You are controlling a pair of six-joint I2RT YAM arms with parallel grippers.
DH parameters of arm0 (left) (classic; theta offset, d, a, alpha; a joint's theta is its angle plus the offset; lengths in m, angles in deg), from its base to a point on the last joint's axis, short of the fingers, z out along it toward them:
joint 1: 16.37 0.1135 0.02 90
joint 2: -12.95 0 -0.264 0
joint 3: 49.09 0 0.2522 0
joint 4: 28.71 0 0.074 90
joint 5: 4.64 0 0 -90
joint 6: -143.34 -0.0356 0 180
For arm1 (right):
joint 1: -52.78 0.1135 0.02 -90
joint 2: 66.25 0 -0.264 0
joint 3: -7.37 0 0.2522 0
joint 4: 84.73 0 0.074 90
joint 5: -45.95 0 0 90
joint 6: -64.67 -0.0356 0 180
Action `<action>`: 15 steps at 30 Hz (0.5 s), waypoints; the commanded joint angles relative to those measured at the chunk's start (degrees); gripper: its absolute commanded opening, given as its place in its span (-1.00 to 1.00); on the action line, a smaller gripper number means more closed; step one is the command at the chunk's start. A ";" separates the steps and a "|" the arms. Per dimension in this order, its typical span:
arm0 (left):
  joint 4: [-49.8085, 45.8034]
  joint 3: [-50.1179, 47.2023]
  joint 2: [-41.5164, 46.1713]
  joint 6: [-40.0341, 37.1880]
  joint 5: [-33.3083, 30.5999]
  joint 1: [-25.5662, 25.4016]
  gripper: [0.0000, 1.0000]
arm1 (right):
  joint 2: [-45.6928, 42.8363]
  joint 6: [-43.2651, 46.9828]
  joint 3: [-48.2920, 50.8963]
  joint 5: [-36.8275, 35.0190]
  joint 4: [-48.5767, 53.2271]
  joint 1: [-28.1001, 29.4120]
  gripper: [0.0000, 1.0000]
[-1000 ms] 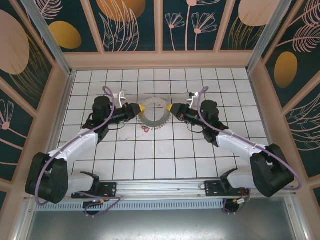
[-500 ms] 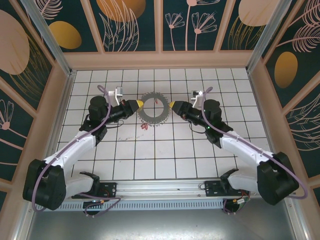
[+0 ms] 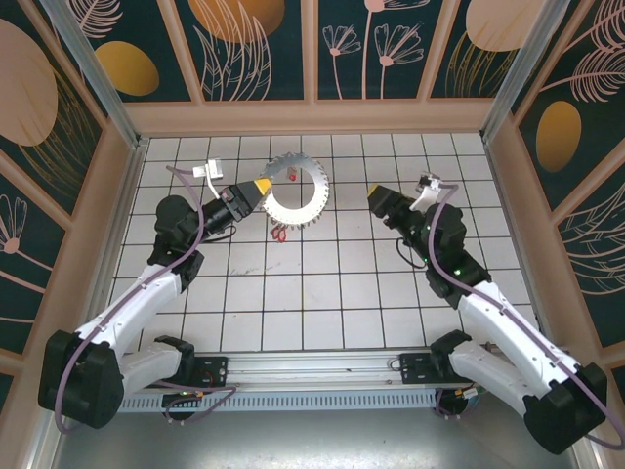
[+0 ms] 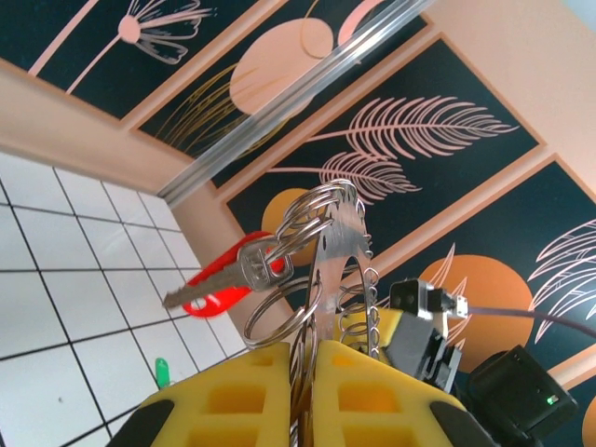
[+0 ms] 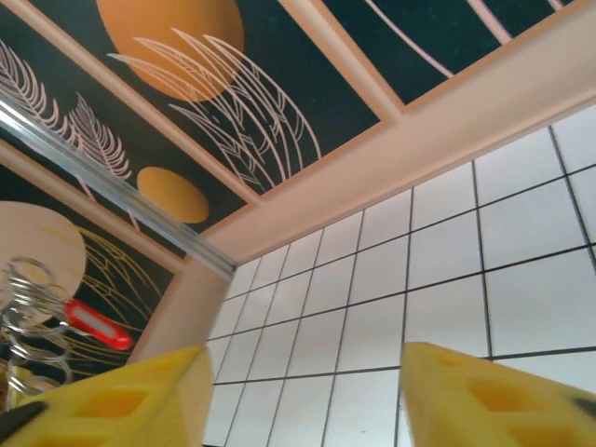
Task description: Put the keys on the keyring
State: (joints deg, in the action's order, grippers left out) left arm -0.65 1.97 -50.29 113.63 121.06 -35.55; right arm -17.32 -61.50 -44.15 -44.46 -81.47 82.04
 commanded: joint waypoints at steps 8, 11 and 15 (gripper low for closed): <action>8.68 -0.12 1.92 0.73 -2.51 -0.16 -1.00 | -0.83 22.50 1.50 -6.49 -5.91 14.73 -0.24; 8.96 -0.12 1.81 1.01 -3.04 -0.22 -1.00 | 1.09 31.91 1.73 -11.64 -8.76 22.37 -0.31; 9.33 -0.12 1.72 1.41 -3.40 -0.17 -1.00 | 5.61 41.11 1.56 -18.34 -12.91 29.88 -0.37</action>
State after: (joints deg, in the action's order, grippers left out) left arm 3.65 1.73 -49.87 114.07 118.79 -35.55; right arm -13.97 -31.38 -43.02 -55.56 -88.71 108.64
